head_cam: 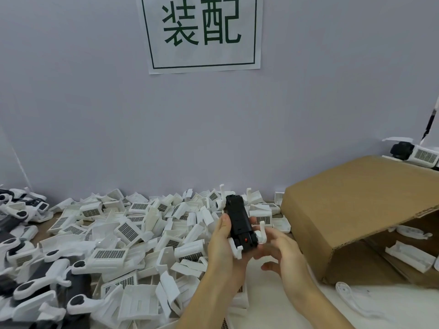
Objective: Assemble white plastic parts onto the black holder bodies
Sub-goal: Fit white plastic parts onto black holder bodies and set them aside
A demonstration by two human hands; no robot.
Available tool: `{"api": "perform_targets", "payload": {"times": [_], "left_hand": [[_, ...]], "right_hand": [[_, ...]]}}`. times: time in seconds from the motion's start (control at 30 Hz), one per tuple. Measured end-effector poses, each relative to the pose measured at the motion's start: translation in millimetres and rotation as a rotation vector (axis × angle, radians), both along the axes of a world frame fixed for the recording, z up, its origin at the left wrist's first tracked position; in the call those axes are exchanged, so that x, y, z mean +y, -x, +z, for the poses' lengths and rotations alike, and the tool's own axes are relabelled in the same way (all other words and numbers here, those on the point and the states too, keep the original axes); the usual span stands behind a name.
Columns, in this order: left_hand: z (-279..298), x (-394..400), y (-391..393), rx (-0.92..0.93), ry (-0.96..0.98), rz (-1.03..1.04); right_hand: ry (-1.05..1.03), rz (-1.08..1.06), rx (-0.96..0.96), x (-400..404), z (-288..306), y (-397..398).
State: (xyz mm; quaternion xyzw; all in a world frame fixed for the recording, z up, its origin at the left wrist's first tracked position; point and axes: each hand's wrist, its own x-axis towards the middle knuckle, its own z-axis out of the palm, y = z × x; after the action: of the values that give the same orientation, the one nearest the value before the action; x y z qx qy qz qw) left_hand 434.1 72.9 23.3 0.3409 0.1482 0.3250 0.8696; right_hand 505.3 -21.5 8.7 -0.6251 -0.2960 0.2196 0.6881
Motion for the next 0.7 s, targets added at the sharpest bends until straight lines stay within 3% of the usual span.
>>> {"api": "perform_targets", "payload": {"times": [0.2, 0.43, 0.7], "left_hand": [[-3.9, -1.1, -2.1, 0.03, 0.002, -0.019], [-3.9, -4.0, -3.1, 0.075, -0.007, -0.041], [-4.5, -3.6, -3.2, 0.126, -0.046, -0.027]], "right_hand": [[0.056, 0.195, -0.024, 0.7, -0.7, 7.7], [-0.002, 0.089, 0.123, 11.9, -7.5, 15.2], [-0.005, 0.1, 0.155, 11.2, -8.8, 14.0]]}}
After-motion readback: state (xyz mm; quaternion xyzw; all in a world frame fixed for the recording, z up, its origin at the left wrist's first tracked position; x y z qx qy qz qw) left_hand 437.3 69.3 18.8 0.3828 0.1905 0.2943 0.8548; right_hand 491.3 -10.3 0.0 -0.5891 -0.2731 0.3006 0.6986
